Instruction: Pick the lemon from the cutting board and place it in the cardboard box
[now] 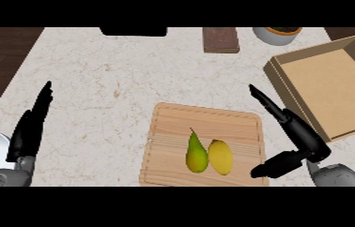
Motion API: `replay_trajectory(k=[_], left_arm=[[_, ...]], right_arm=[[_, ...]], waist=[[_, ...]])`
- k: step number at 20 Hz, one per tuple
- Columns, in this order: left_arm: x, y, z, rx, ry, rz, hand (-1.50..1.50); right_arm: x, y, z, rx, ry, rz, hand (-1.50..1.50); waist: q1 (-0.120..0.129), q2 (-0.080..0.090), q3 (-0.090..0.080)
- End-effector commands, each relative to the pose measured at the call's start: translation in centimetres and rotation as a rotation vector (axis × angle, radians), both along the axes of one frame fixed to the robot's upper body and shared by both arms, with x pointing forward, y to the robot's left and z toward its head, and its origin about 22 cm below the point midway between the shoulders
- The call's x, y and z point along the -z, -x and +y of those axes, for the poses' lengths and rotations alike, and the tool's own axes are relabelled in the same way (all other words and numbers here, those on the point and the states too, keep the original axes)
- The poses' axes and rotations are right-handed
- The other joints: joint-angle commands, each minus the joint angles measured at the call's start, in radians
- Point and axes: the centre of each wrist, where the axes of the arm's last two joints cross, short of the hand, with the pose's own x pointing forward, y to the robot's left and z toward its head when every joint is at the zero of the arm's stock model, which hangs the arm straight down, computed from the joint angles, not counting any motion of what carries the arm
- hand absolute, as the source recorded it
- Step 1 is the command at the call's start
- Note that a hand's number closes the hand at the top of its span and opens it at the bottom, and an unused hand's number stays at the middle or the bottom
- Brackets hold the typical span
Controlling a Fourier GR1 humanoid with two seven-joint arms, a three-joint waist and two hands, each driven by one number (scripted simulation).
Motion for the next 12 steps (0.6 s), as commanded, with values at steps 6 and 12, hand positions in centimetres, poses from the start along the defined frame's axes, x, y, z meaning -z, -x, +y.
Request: replay_trajectory(k=[6, 12], left_arm=[[-1.6, -0.9, 1.6, -0.039, -0.070, -0.001, 0.00], [-0.2, -0.7, 2.0, -0.042, -0.056, 0.023, 0.00]], right_arm=[[8.9, 2.2, -6.4, -0.188, -0.158, -0.030, -1.50], [3.8, -2.3, -6.3, -0.217, 0.316, -0.165, -1.50]], waist=[[-0.011, 0.003, 0.004], [-0.009, 0.001, 0.001]])
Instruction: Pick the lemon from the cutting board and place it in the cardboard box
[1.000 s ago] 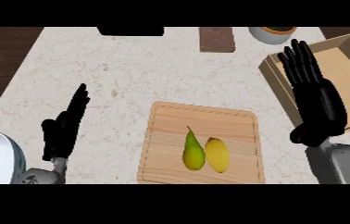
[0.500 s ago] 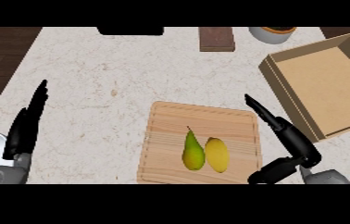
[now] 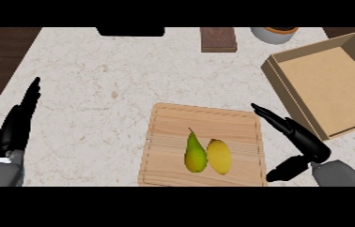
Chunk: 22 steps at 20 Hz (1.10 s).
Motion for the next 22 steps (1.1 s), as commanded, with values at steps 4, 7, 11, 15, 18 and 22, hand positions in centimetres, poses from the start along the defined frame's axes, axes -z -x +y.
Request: replay_trajectory(k=[4, 7, 11, 15, 18, 22], left_arm=[[0.8, 1.0, -0.8, 0.008, -0.004, 0.012, 0.00], [0.3, 0.7, -0.6, -0.003, -0.009, 0.009, 0.00], [1.5, 0.8, -0.8, -0.007, -0.016, -0.003, 0.00], [0.6, 0.4, -0.6, 0.000, 0.006, 0.022, 0.00], [0.0, 0.3, 0.1, -0.007, -0.004, 0.020, 0.00], [-0.5, -0.3, 0.5, -0.008, -0.003, -0.006, 0.00]], right_arm=[[-4.7, -3.3, 1.4, -0.098, 0.392, -0.049, -1.50], [-5.5, -3.3, 3.5, -0.150, 0.505, -0.012, -1.50], [-5.7, -3.7, 7.8, -0.193, 0.692, 0.004, -1.50], [-6.6, -3.2, 9.9, -0.237, 0.717, 0.068, -1.50], [-4.9, -3.5, 10.9, -0.206, 0.762, 0.055, -1.50], [-2.6, -3.8, 12.0, -0.210, 0.774, 0.067, -1.50]], waist=[[0.006, -0.005, -0.002], [0.000, -0.005, -0.002], [0.002, -0.003, -0.002], [-0.009, -0.003, -0.002], [-0.005, -0.002, -0.001], [-0.004, -0.001, -0.001]])
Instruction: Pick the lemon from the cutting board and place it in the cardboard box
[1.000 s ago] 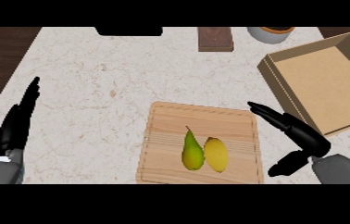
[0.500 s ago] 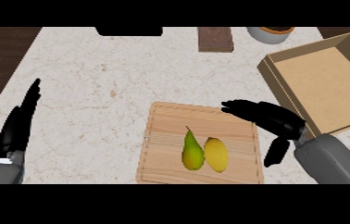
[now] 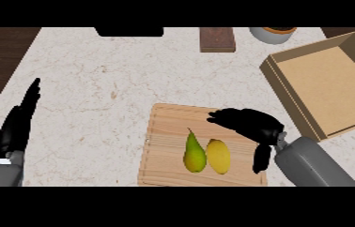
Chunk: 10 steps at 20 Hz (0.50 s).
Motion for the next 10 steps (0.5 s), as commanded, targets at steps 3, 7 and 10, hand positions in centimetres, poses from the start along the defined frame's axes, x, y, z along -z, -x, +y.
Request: replay_trajectory(k=[3, 7, 10], left_arm=[[-0.6, 0.4, 0.3, -0.009, -0.012, 0.001, 0.00], [-1.3, -0.3, 1.8, -0.006, -0.006, -0.001, 0.00], [1.9, 1.0, 0.0, -0.010, 0.005, 0.001, 0.00]], right_arm=[[-0.2, -0.1, 1.7, -0.018, 0.039, -0.005, -1.50], [1.8, 0.7, 2.7, -0.013, 0.048, 0.014, -1.50], [0.8, 0.3, 3.1, -0.030, 0.012, 0.024, -1.50]], waist=[[-0.001, 0.000, 0.000], [-0.002, 0.000, 0.000], [-0.001, 0.001, 0.000]])
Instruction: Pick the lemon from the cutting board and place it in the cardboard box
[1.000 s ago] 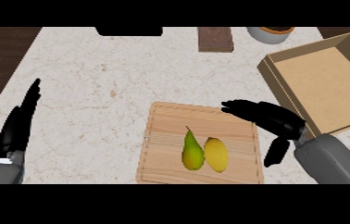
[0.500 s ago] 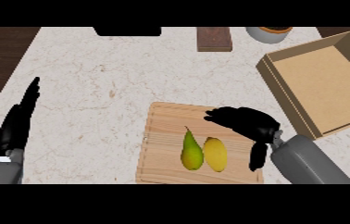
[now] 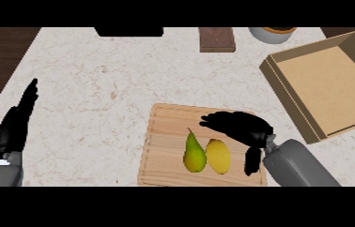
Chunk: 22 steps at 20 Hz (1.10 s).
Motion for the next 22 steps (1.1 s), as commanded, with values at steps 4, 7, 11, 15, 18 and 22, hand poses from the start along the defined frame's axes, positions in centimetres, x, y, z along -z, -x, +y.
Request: replay_trajectory(k=[4, 7, 11, 15, 18, 22], left_arm=[[-0.4, -0.1, 0.6, 0.003, 0.002, 0.005, 0.00], [-0.2, -0.2, 1.4, 0.000, -0.004, -0.001, 0.00], [0.7, 0.6, 0.0, -0.007, -0.008, 0.003, 0.00], [-1.4, -0.4, 0.2, 0.012, -0.003, -0.012, 0.00], [-0.8, -1.1, 0.0, 0.004, -0.012, 0.004, 0.00], [-0.8, -0.7, -0.3, 0.012, 0.000, 0.004, 0.00]], right_arm=[[-0.5, 2.1, 1.4, -0.054, -0.051, 0.033, -1.50], [0.3, 1.4, 0.3, -0.086, -0.077, 0.038, -1.50], [-1.4, 1.3, 1.2, -0.088, -0.103, 0.025, -1.50], [-2.5, 3.7, 2.5, -0.096, -0.009, 0.002, -1.50], [0.1, 3.5, 3.8, -0.068, 0.061, 0.018, -1.50], [2.2, 4.2, 3.9, -0.023, 0.093, 0.048, -1.50]], waist=[[-0.003, -0.001, 0.000], [-0.002, 0.000, 0.000], [0.000, 0.000, 0.000], [-0.004, -0.002, 0.000], [-0.002, 0.000, 0.000], [0.000, 0.000, 0.000]])
